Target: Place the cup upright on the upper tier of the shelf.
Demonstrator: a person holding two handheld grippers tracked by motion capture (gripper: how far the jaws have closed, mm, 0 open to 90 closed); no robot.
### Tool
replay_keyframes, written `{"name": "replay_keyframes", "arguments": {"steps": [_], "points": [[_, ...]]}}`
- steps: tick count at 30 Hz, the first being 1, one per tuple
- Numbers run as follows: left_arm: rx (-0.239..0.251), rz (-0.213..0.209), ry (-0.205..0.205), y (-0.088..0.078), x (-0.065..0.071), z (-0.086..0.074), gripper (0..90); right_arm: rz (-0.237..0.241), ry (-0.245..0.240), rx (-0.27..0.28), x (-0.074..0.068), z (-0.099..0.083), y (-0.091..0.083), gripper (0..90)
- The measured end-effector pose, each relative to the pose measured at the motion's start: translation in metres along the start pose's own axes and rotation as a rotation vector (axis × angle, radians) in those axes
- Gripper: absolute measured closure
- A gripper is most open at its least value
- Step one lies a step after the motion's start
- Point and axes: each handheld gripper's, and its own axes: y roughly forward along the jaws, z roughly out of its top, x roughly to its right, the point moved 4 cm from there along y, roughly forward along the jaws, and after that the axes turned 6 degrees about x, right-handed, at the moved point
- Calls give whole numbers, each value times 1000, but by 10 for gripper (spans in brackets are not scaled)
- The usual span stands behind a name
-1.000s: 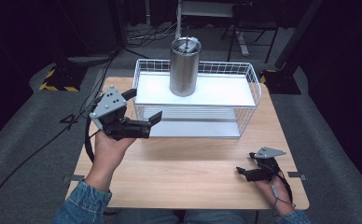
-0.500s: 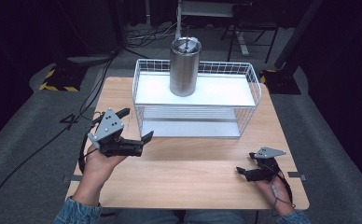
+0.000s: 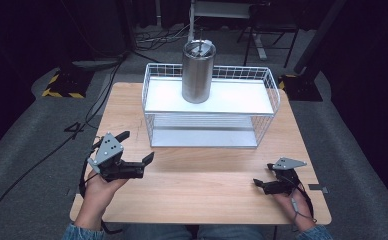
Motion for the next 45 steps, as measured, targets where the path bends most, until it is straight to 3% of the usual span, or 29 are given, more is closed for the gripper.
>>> {"name": "replay_keyframes", "arguments": {"steps": [20, 24, 29, 39, 45], "points": [[-97, 66, 6, -3, -5, -72, 25, -2, 0, -1, 0, 0, 0, 128], [-122, 77, -19, -1, -6, -85, 29, -4, 2, -2, 0, 0, -1, 128], [-163, 86, -43, 2, -7, -101, 40, -5, 2, -2, 0, 0, -1, 128], [-282, 92, -18, 9, -7, -123, 51, -5, 3, -2, 0, 0, -1, 128], [-354, 67, 0, 14, -4, -132, 54, -4, 3, -1, 0, 0, -1, 128]]}}
